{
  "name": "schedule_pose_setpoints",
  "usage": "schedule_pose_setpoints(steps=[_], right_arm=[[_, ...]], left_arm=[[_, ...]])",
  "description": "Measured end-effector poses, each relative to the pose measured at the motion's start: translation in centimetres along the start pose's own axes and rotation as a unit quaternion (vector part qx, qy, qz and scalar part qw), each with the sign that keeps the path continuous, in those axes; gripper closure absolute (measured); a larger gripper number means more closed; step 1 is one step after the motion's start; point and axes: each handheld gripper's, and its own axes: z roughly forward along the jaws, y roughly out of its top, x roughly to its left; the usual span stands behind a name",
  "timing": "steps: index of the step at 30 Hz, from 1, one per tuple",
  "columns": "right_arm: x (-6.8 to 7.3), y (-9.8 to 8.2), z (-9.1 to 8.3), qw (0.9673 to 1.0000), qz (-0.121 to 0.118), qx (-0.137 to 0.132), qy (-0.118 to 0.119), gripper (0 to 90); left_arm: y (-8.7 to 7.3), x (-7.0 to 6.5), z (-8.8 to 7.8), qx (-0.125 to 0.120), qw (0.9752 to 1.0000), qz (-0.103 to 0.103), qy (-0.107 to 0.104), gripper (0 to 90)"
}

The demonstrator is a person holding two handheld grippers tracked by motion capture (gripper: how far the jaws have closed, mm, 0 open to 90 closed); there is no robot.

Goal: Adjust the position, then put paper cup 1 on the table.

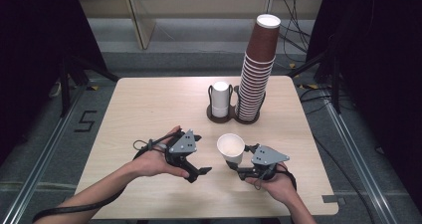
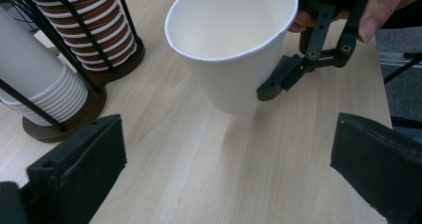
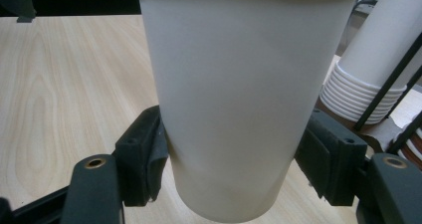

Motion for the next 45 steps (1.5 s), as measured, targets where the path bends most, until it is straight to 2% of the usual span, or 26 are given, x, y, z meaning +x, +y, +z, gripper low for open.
schedule_pose_setpoints(steps=[4, 8, 10, 12, 14, 22, 23, 26, 27, 30, 32, 33, 38, 39, 40, 43, 44, 45], right_arm=[[-0.2, 0.0, -0.1, 0.9999, -0.012, -0.004, -0.007, 33.5], [0.0, 0.0, -0.2, 1.0, 0.0, -0.002, -0.005, 33.5], [0.0, 0.0, -0.1, 1.0, -0.001, -0.004, -0.004, 33.4], [0.3, -0.1, -0.1, 0.9998, 0.018, -0.001, -0.007, 33.5], [0.2, -0.1, 0.1, 1.0, 0.003, -0.005, 0.0, 33.5], [0.5, -0.2, 0.3, 0.9998, 0.014, -0.012, -0.003, 33.4], [0.6, -0.2, 0.4, 0.9997, 0.02, -0.011, -0.003, 33.4], [0.6, 0.1, 0.4, 0.9998, 0.011, -0.016, -0.006, 33.4], [0.7, 0.1, 0.4, 0.9998, 0.017, -0.013, 0.0, 33.4], [0.9, 0.1, 0.6, 0.9998, 0.013, -0.015, -0.005, 33.4], [1.1, 0.2, 0.6, 0.9997, 0.023, -0.011, -0.002, 33.4], [0.9, 0.2, 0.6, 0.9998, 0.012, -0.013, -0.003, 33.4], [1.1, 0.3, 0.7, 0.9997, 0.017, -0.019, -0.005, 33.4], [1.2, 0.2, 0.7, 0.9995, 0.027, -0.017, -0.006, 33.4], [1.1, 0.1, 0.8, 0.9996, 0.02, -0.019, -0.007, 33.4], [1.1, 0.2, 0.7, 0.9996, 0.024, -0.017, 0.0, 33.4], [1.0, 0.3, 0.7, 0.9996, 0.018, -0.019, -0.002, 33.3], [1.1, 0.3, 0.8, 0.9995, 0.024, -0.021, 0.001, 33.4]], left_arm=[[0.3, -0.1, -0.2, 0.0, 1.0, 0.002, 0.002, 0.4], [0.4, -0.1, -0.2, -0.011, 0.9999, -0.005, 0.001, 0.3], [0.4, -0.2, -0.2, -0.017, 0.9997, -0.015, 0.001, 0.3], [0.4, -0.2, 0.0, -0.022, 0.9995, -0.022, 0.0, 0.3], [0.4, -0.2, 0.1, -0.023, 0.9995, -0.023, -0.001, 0.3], [0.6, -0.3, 0.7, -0.037, 0.9986, -0.039, 0.002, 0.2], [0.6, -0.4, 0.8, -0.041, 0.9983, -0.041, 0.0, 0.2], [0.7, -0.6, 1.0, -0.048, 0.9978, -0.045, -0.001, 0.1], [0.8, -0.7, 1.0, -0.049, 0.9977, -0.046, 0.0, 0.1], [0.9, -0.8, 1.2, -0.055, 0.9972, -0.051, 0.001, 0.1], [1.0, -0.8, 1.3, -0.059, 0.9967, -0.056, 0.002, 0.0], [1.1, -0.8, 1.4, -0.062, 0.9963, -0.059, 0.002, 0.0], [1.1, -0.6, 1.8, -0.071, 0.9949, -0.072, 0.0, 0.0], [1.2, -0.5, 1.8, -0.071, 0.9946, -0.075, 0.002, 0.0], [1.2, -0.5, 1.9, -0.075, 0.994, -0.08, 0.003, 0.0], [1.3, -0.3, 2.2, -0.079, 0.9931, -0.086, 0.003, 0.0], [1.3, -0.3, 2.3, -0.084, 0.9923, -0.091, 0.001, 0.0], [1.3, -0.3, 2.4, -0.081, 0.9926, -0.091, 0.002, 0.0]])
